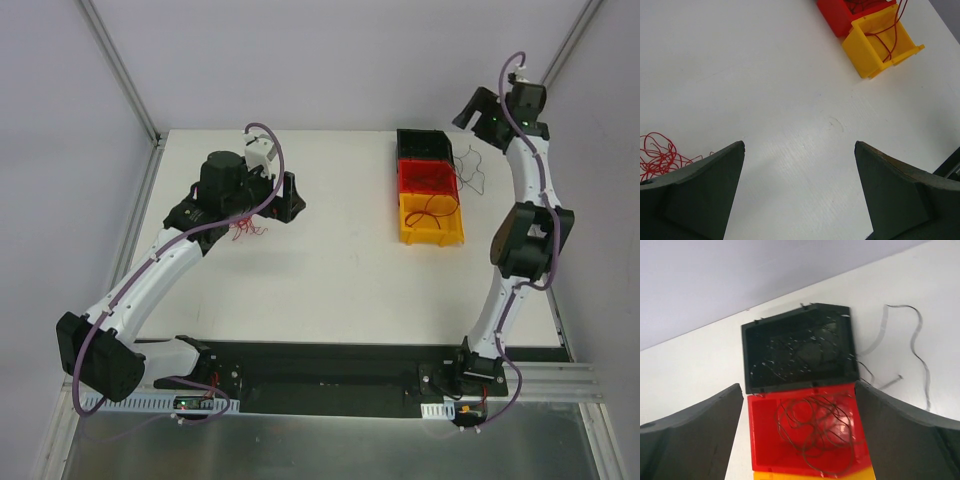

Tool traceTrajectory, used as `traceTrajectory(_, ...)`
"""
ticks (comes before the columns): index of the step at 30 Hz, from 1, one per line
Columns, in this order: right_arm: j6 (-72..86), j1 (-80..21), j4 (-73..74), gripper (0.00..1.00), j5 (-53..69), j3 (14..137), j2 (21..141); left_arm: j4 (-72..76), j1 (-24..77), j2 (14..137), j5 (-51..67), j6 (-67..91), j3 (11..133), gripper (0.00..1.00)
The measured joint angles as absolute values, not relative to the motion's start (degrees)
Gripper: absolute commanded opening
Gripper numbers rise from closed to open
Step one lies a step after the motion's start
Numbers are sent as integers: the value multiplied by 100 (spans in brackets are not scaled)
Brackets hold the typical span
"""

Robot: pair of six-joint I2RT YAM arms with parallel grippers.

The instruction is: Untangle the cables

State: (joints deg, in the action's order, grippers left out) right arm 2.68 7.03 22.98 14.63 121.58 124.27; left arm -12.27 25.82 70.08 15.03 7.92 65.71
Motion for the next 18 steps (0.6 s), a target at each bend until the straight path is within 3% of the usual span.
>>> traceTrajectory(7,963,1358,1953,98,1240,10840,11893,-1225,2582,7008,1590,797,6571,91)
traceTrajectory(18,3028,1992,834,96,1188,9518,12613,-1225,2582,7109,1599,797,6571,91)
